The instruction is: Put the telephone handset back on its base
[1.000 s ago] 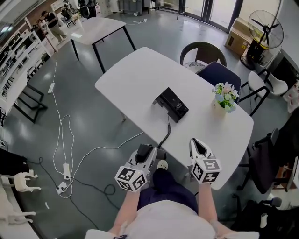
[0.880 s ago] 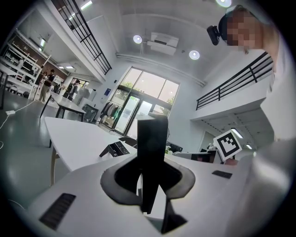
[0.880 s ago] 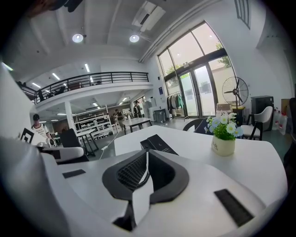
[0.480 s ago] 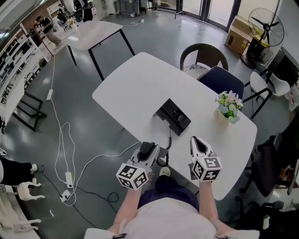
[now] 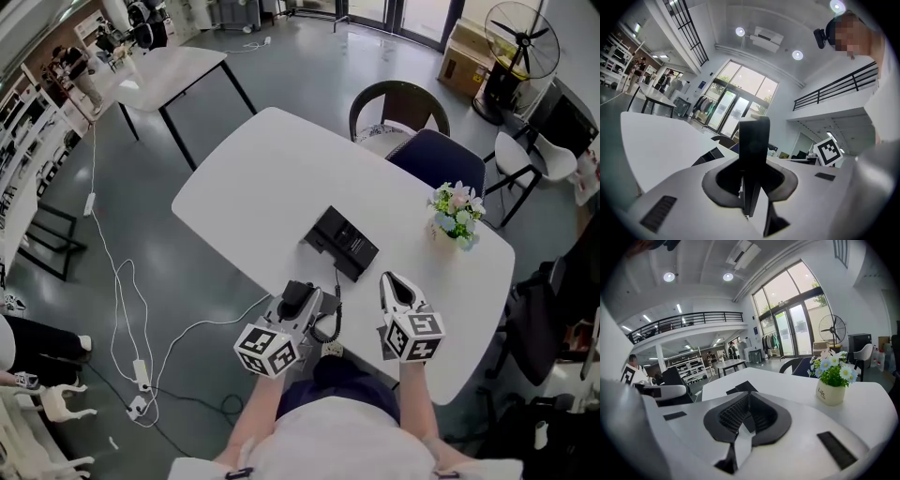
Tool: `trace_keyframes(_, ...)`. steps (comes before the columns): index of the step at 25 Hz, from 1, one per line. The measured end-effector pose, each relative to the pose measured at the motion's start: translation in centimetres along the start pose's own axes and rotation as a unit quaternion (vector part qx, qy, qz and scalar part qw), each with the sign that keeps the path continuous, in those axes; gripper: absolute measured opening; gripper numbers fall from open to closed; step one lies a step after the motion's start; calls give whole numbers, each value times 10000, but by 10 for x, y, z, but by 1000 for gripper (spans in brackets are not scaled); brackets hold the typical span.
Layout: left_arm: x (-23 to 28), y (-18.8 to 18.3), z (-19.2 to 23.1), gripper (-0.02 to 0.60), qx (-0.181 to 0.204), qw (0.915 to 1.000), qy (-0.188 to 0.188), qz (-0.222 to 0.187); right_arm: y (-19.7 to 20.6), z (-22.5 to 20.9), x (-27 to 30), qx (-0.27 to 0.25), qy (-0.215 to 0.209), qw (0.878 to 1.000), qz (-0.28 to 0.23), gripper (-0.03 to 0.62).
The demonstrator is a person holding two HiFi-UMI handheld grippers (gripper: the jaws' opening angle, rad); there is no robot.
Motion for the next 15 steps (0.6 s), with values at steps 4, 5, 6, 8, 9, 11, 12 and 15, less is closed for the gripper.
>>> trace_keyframes(4, 12, -1, 7, 86, 31, 10000, 61, 52, 3, -3, 9, 61, 29, 10000, 40, 37)
trace_keyframes(5, 14, -1, 9, 86, 33, 10000, 65, 66, 4, -4, 10, 77, 37, 10000, 52, 37)
trace_keyframes(6, 16, -1, 11, 86, 30, 9999, 69, 73, 6, -4, 11, 96, 48, 9999, 58, 37)
trace_keyframes(8, 22, -2, 14, 86, 16, 9999, 91, 72, 8, -6, 13, 135, 74, 9999, 54, 35)
trace_keyframes(9, 25, -1, 15, 86, 2, 9999, 112, 77, 10, -6, 13, 148, 84, 9998, 50, 37)
trace_keyframes(11, 30, 2, 14, 86, -16, 9998, 174, 109, 13, -8, 11, 175, 114, 9998, 39, 37)
trace_keyframes(12, 33, 3, 12, 86, -15, 9997, 213, 124, 14, -9, 9, 195, 138, 9997, 21, 37)
trace_keyframes(15, 41, 5, 6, 86, -150, 9992, 340, 113, 15, -13, 0, 219, 224, 9995, -48, 35)
Point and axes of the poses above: the fingertips, and each gripper's own axes: x forward along the fingers, z to its left, y out of its underside, the point moved 5 cm from there along -x, backward along the fingers, and after that the axes turned 7 degrees about -y, right-handed, at the moved point
